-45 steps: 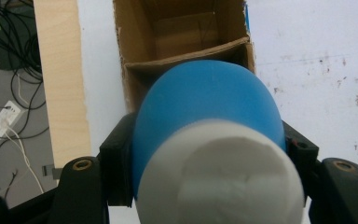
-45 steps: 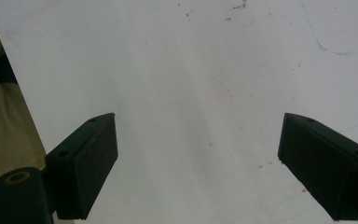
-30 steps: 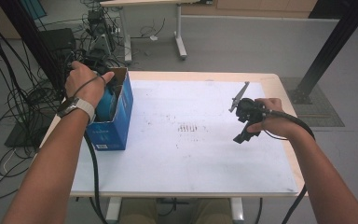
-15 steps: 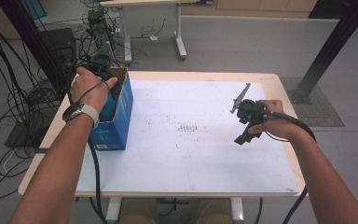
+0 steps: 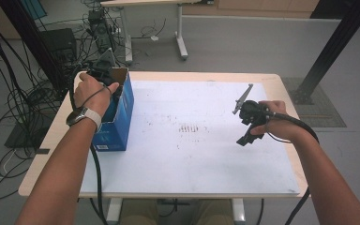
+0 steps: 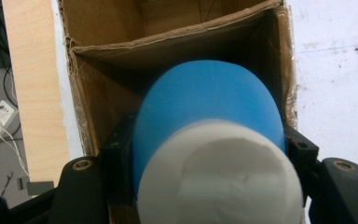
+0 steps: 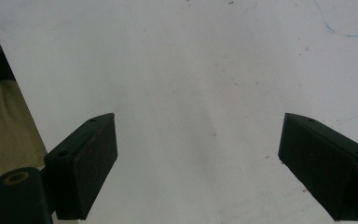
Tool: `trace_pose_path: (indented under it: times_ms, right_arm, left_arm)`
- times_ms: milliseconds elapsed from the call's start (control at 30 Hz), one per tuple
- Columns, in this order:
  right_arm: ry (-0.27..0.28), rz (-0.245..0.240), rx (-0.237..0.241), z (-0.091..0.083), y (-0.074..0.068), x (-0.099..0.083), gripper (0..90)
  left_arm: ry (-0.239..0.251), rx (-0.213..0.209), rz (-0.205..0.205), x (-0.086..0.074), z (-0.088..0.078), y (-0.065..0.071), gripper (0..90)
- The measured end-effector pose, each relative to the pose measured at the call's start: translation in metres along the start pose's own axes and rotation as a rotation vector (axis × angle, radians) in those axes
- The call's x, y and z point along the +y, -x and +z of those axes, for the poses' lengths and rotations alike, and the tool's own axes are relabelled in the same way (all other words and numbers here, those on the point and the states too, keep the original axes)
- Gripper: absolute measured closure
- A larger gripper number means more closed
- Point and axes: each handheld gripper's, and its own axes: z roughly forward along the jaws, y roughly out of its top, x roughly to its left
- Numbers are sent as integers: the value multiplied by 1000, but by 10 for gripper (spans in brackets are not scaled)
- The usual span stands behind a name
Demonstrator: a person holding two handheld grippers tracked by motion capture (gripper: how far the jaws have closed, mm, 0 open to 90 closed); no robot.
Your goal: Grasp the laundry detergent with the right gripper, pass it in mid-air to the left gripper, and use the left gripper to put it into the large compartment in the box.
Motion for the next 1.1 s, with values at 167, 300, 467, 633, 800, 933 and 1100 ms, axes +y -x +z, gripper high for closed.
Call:
trace_pose_path:
  times_ms: [167, 300, 467, 633, 800, 933, 1100]
  right_arm:
    - [-4, 2, -1, 0, 0, -1, 118]
    - [-4, 3, -4, -1, 0, -1, 118]
    - [-7, 3, -5, -1, -1, -1, 118]
    - [-7, 5, -2, 0, -2, -1, 118]
    - [-4, 5, -3, 0, -2, -3, 118]
    - [-5, 7, -3, 0, -1, -3, 118]
    - [-5, 11, 0, 1, -1, -4, 118]
  left_arm:
    - [2, -6, -4, 0, 0, -1, 376]
    - [8, -11, -5, 0, 0, -2, 375]
    - [8, -16, -3, 0, 0, -3, 376]
    - [3, -13, -5, -1, 1, -4, 376]
    - [0, -15, -6, -2, 6, -5, 376]
    - [-4, -18, -7, -3, 8, -5, 375]
    - [-5, -16, -7, -2, 10, -5, 376]
